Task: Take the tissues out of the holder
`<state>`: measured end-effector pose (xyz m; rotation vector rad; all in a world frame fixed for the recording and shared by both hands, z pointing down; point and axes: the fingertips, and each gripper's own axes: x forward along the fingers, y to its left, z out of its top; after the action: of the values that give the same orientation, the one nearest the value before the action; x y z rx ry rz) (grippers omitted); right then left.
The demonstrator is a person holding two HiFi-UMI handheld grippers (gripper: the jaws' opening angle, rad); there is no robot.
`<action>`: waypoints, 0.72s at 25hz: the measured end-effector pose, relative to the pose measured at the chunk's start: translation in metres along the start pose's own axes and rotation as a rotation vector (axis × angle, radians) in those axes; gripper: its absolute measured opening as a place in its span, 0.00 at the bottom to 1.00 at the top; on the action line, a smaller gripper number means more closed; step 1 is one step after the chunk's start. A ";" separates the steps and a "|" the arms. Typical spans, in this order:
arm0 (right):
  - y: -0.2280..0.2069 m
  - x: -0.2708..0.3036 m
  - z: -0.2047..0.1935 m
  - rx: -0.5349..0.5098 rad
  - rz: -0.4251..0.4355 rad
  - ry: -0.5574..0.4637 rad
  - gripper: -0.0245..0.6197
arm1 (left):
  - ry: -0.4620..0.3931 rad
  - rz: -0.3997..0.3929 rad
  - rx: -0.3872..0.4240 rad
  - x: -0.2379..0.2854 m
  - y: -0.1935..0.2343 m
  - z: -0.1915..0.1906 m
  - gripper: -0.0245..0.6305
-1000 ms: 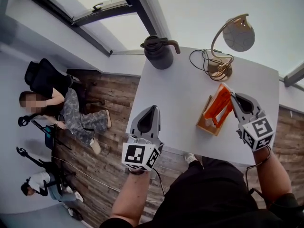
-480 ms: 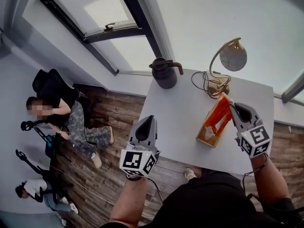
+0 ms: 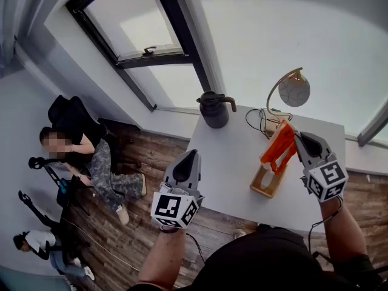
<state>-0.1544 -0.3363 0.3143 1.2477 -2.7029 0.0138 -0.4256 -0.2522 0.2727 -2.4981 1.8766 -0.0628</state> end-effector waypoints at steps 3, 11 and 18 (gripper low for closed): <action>-0.006 -0.003 0.009 0.005 -0.008 -0.020 0.07 | -0.014 -0.010 0.008 0.000 -0.004 0.009 0.04; -0.008 -0.011 0.030 0.016 -0.024 -0.065 0.07 | -0.064 0.017 0.046 -0.008 0.008 0.040 0.04; -0.011 -0.010 0.025 0.007 -0.029 -0.063 0.07 | -0.072 0.040 0.058 -0.004 0.015 0.039 0.04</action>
<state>-0.1433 -0.3378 0.2870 1.3109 -2.7400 -0.0200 -0.4391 -0.2529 0.2331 -2.3904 1.8685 -0.0258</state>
